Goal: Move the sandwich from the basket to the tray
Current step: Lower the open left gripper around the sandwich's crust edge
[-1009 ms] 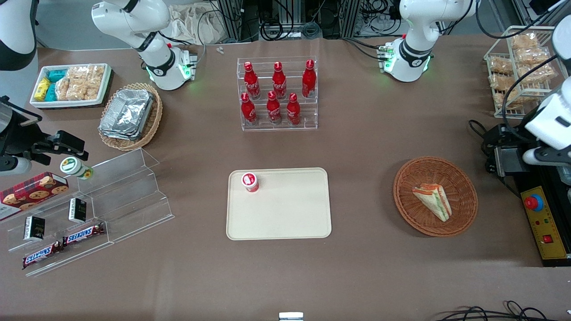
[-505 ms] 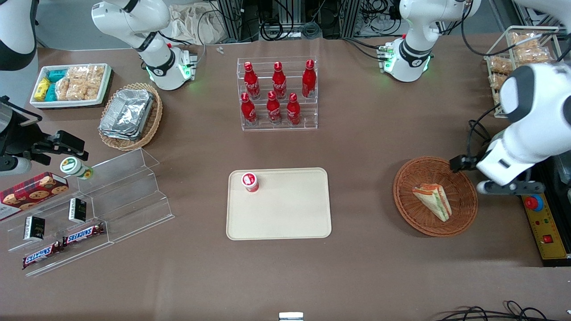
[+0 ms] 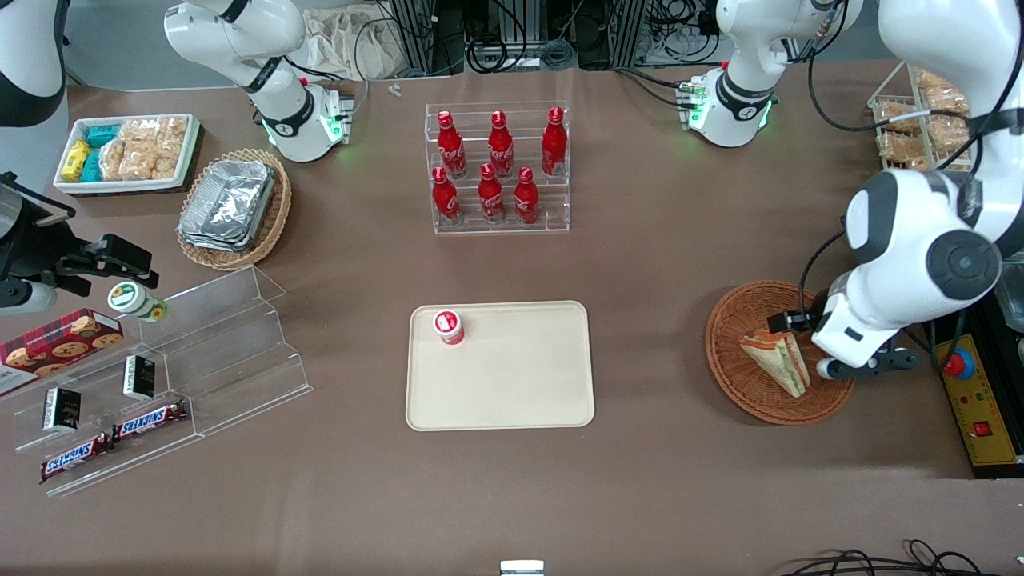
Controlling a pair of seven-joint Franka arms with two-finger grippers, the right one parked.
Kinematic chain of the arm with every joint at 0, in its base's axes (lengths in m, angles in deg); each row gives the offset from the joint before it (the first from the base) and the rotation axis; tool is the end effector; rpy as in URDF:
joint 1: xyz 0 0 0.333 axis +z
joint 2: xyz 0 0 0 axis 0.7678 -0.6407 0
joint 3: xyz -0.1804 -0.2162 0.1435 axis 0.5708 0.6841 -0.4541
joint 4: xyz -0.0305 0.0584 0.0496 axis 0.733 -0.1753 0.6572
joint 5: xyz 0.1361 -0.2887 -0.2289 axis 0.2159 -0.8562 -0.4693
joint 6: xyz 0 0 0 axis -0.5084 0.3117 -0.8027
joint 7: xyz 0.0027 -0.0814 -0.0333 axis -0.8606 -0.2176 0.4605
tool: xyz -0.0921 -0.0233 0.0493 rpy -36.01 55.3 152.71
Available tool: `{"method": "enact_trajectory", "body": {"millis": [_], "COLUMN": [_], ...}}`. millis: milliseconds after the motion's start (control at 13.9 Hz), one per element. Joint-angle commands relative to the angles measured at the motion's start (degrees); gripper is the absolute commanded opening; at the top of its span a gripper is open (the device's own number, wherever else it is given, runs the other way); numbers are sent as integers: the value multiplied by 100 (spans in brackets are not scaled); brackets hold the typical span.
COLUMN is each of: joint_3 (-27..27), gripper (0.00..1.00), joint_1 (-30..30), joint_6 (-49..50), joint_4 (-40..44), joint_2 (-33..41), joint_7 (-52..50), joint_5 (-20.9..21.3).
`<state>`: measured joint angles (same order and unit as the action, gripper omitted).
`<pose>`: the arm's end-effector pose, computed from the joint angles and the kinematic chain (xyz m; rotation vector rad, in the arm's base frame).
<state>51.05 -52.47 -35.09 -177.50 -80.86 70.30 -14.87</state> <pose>0.6209 -0.0580 0.3723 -3.0822 -0.2641 0.1833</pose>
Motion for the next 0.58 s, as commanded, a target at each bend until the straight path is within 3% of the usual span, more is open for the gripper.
{"method": "enact_trajectory", "body": {"millis": [0, 505], "joint_3": [-17, -35], "gripper": [99, 99], "joint_1": [-15, 134], "joint_6": [-424, -1498], "joint_4": [-28, -722], "joint_2": [-269, -471], "joint_7": [-632, -969], "joint_5": [-21, -13]}}
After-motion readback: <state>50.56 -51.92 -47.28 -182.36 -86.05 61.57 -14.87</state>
